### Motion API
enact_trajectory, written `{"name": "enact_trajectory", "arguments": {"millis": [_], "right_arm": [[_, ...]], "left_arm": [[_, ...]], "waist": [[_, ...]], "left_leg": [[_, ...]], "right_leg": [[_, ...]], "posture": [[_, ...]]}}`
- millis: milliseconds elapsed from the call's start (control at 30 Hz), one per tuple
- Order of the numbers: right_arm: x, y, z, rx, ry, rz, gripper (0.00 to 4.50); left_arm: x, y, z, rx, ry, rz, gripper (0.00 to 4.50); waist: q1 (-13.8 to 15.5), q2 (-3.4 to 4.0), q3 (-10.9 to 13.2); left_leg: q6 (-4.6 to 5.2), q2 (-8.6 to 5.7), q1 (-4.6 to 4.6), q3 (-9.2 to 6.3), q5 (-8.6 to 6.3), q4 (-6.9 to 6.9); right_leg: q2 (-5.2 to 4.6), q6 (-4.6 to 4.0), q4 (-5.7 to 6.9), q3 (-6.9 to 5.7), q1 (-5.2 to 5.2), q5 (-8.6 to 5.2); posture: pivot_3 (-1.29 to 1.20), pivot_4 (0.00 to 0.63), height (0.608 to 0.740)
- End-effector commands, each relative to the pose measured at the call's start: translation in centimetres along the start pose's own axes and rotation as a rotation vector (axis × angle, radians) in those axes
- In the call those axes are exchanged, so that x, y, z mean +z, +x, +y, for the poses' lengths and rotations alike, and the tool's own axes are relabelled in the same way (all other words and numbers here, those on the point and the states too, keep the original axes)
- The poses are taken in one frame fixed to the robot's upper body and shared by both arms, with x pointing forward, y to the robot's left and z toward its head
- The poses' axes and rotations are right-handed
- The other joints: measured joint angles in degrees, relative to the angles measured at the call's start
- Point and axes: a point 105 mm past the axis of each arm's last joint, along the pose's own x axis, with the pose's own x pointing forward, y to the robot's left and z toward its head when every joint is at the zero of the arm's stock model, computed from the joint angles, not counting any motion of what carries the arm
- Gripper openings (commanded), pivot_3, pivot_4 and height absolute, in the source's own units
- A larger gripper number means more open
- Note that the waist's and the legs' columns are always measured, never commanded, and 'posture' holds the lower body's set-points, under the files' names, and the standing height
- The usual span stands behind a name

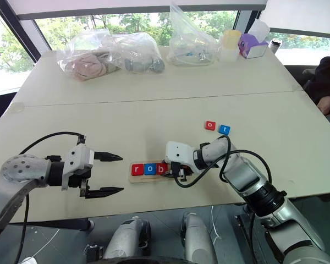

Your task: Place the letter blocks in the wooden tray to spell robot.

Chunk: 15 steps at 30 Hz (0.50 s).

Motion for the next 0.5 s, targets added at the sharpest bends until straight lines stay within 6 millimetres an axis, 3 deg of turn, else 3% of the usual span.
{"name": "enact_trajectory", "arguments": {"millis": [33, 133, 167, 400, 500], "right_arm": [[0.5, 0.1, -0.1, 0.002, -0.024, -0.002, 2.58], [0.5, 0.1, -0.1, 0.001, -0.027, -0.002, 4.17], [0.6, 0.1, -0.1, -0.003, -0.031, -0.003, 4.47], [1.0, -0.5, -0.4, -0.027, -0.020, -0.026, 4.47], [1.5, -1.6, -2.1, -0.118, 0.003, -0.048, 4.47]], "left_arm": [[0.8, 0.2, -0.2, 0.001, 0.039, -0.018, 4.50], [0.8, 0.2, -0.2, 0.001, 0.039, -0.022, 4.50], [0.8, 0.2, -0.3, 0.001, 0.038, -0.023, 4.50], [0.4, 0.2, -0.6, -0.003, 0.037, -0.023, 4.50], [0.4, 0.4, -0.4, -0.005, 0.037, -0.026, 4.50]], "waist": [[0.0, 0.00, 0.0], [0.0, 0.00, 0.0], [0.0, 0.00, 0.0], [0.0, 0.01, 0.0], [0.0, 0.00, 0.0]], "left_leg": [[0.00, 0.00, 0.00, 0.01, 0.00, 0.00], [0.00, 0.00, 0.00, 0.00, 0.00, 0.00], [0.00, 0.00, 0.00, 0.00, 0.00, 0.00], [0.00, 0.00, 0.00, 0.02, 0.00, 0.00], [0.00, 0.00, 0.00, 0.01, 0.00, 0.00]], "right_leg": [[0.00, 0.00, 0.00, 0.00, 0.00, 0.00], [0.00, 0.00, 0.00, 0.00, 0.00, 0.00], [0.00, 0.00, 0.00, 0.00, 0.00, 0.00], [0.00, 0.00, 0.00, 0.00, -0.01, 0.00], [0.00, 0.00, 0.00, 0.00, 0.00, 0.00]], "posture": [[0.00, 0.150, 0.740], [0.00, 0.150, 0.740], [0.00, 0.150, 0.740], [0.00, 0.150, 0.740], [0.00, 0.150, 0.740]]}}
